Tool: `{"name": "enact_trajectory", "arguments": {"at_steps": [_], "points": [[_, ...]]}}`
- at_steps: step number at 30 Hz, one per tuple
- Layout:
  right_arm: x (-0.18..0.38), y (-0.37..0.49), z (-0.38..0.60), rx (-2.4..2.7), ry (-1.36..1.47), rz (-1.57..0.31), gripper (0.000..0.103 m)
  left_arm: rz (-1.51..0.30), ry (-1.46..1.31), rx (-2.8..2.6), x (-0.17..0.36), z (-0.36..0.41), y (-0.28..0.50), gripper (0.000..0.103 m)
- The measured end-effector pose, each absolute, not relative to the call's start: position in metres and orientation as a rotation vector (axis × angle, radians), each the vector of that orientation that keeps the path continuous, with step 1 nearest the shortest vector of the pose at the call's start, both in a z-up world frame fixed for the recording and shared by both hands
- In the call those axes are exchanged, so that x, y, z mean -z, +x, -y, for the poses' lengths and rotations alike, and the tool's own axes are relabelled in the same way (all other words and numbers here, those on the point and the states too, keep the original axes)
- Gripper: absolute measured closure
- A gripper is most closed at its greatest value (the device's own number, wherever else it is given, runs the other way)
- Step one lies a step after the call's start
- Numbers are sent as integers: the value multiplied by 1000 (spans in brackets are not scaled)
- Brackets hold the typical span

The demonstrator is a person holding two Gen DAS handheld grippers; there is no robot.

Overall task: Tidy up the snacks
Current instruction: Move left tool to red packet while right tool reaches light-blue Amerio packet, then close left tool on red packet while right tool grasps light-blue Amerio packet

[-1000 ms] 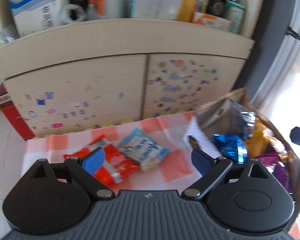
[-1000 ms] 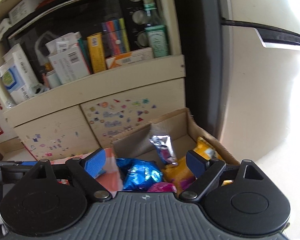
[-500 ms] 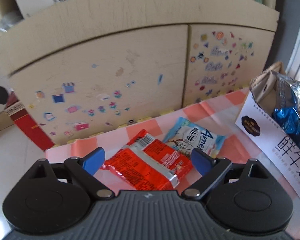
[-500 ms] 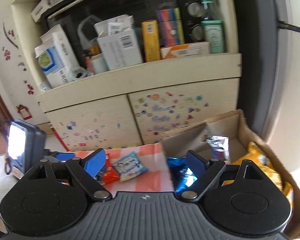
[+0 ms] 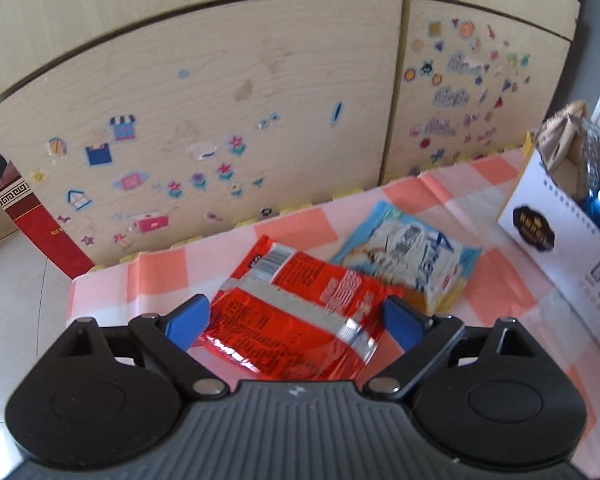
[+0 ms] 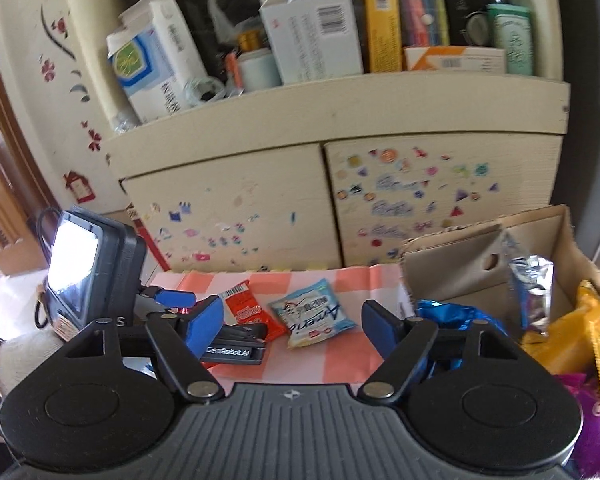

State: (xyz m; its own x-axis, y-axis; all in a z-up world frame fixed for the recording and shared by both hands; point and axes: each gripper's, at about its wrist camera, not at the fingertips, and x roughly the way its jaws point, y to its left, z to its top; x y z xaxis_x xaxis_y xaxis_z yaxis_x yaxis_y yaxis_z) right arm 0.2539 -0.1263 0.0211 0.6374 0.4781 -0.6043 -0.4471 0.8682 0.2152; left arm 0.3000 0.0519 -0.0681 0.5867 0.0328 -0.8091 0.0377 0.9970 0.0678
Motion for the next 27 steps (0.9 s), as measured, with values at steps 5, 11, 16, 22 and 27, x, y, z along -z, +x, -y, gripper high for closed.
{"name": "enact_trajectory", "arguments": {"at_steps": [5, 11, 16, 22, 27], "points": [[-10, 262, 115, -547, 43, -726, 25, -978, 57, -1, 71, -79, 287, 10], [6, 275, 98, -540, -14, -753, 25, -1013, 7, 16, 69, -104, 278, 12], [21, 294, 83, -535, -61, -775, 25, -978, 9, 62, 64, -107, 273, 13], [42, 306, 66, -529, -132, -788, 25, -967, 11, 53, 69, -104, 281, 13], [52, 319, 61, -492, -140, -785, 24, -973, -10, 20, 76, -107, 288, 12]]}}
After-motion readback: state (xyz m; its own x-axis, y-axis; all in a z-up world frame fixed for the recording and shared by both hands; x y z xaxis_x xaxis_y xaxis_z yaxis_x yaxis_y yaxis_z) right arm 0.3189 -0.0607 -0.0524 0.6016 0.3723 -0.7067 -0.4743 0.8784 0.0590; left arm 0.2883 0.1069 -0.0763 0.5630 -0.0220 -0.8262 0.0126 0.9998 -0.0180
